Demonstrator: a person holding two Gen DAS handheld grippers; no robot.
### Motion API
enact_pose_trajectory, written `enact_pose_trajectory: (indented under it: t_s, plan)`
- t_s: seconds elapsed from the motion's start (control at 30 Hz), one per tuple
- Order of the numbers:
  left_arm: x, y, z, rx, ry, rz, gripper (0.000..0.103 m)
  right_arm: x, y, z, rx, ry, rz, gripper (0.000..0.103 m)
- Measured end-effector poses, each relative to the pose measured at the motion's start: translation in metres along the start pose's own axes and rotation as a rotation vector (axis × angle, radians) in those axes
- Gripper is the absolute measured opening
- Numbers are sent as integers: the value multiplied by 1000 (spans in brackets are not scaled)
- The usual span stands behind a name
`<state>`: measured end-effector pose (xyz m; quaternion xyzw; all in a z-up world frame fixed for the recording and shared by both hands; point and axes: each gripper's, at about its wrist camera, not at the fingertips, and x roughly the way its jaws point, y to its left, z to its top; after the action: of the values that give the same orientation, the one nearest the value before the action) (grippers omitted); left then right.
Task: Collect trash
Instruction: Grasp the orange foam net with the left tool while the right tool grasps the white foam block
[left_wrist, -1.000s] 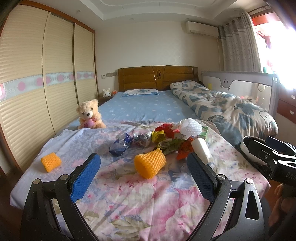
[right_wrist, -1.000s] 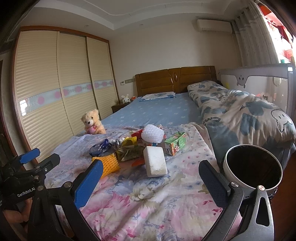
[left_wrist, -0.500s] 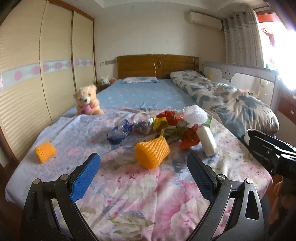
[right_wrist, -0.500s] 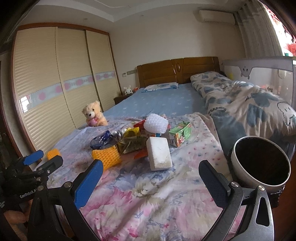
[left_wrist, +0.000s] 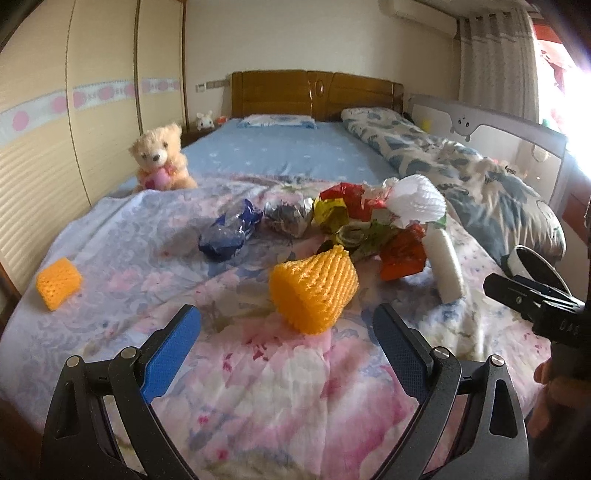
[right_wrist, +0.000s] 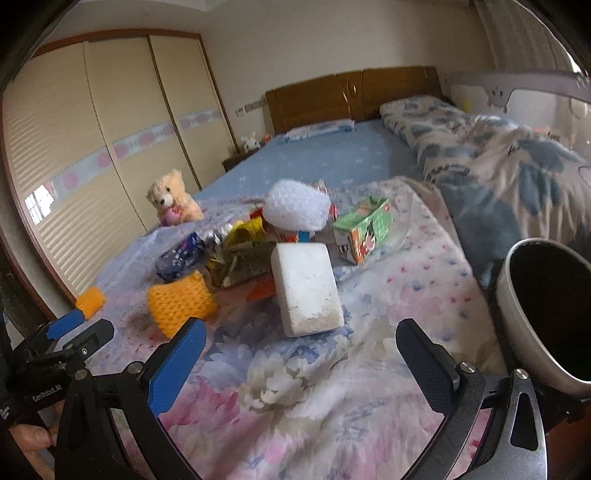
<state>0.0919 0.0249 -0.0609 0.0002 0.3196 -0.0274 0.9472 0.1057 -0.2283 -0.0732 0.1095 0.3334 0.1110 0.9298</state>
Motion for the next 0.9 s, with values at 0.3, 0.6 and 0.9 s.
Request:
enact_pose_trajectory:
  t_s: [0.3,0.6,0.9]
  plan:
    - [44,-1,6,-15,94,-24,71,51,-13,7,29,120,9,96]
    - [52,-17,0,19,127,-107,16,70,-14,9,38,187,46,49]
    - [22,-42,4,64,70,-190,13,34,-23,3,53,135,36,47]
